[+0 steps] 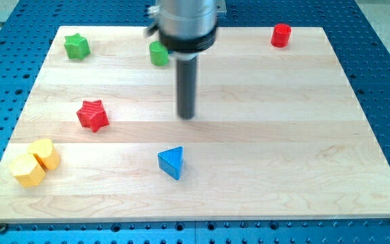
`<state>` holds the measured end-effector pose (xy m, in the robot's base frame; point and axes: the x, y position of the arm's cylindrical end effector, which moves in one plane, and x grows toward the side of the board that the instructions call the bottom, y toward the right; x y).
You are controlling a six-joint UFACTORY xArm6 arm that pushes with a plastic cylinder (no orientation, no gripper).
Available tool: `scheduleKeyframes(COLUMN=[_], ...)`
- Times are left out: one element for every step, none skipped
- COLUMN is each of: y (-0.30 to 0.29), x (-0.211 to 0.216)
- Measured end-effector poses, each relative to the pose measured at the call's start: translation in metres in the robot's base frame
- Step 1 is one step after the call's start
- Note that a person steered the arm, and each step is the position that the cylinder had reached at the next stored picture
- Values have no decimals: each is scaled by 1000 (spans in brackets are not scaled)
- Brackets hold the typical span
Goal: Place the yellow heart to the center left
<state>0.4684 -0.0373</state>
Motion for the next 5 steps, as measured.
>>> scheduleKeyframes(y=[-64, -116, -145, -180, -180], x=[45, 82, 111, 107, 72])
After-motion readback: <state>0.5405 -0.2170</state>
